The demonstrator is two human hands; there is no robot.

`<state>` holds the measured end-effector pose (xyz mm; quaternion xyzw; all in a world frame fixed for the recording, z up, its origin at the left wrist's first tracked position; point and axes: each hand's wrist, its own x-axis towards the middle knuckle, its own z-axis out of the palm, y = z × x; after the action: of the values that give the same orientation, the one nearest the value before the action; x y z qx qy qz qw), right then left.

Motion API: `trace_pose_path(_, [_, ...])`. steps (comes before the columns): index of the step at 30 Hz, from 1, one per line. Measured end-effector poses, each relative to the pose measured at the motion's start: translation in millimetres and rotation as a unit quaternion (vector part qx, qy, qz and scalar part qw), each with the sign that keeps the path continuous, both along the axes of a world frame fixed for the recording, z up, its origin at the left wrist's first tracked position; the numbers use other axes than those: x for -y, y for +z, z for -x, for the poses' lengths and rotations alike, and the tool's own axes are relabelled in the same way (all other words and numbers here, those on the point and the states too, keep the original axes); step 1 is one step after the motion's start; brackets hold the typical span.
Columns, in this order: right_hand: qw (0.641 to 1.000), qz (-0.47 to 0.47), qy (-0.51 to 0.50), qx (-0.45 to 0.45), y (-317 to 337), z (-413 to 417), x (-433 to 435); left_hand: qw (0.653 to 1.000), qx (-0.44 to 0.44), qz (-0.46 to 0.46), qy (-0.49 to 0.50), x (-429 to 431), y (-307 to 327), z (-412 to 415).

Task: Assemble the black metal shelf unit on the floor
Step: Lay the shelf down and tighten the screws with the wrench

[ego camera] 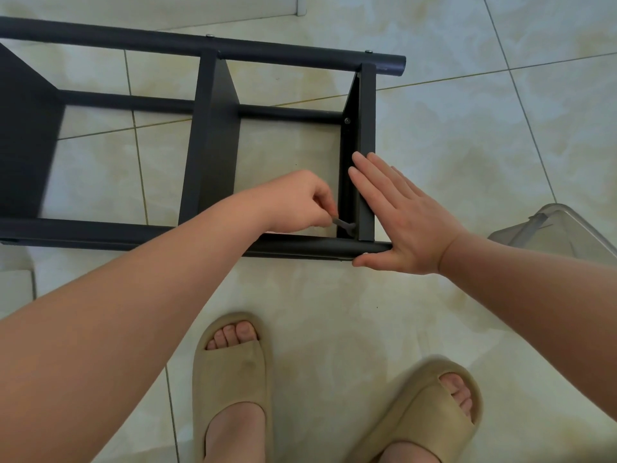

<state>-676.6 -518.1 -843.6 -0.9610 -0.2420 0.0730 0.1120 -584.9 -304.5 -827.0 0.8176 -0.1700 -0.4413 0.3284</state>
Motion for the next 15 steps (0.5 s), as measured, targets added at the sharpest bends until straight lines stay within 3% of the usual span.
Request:
trace_pose_path(4, [1.0,0.0,-0.002,-0.004,1,0,0,0.986,-0.12,0.058,0.102,6,2,6])
trace_pose_path(8, [1.0,-0.002,-0.001,-0.001,1,0,0,0.935,-0.254,0.083,0.234,16,6,10])
trace_pose_path(15, [1.0,0.001,-0.001,-0.001,0,0,0,0.927,-0.239,0.049,0.283,25,4,11])
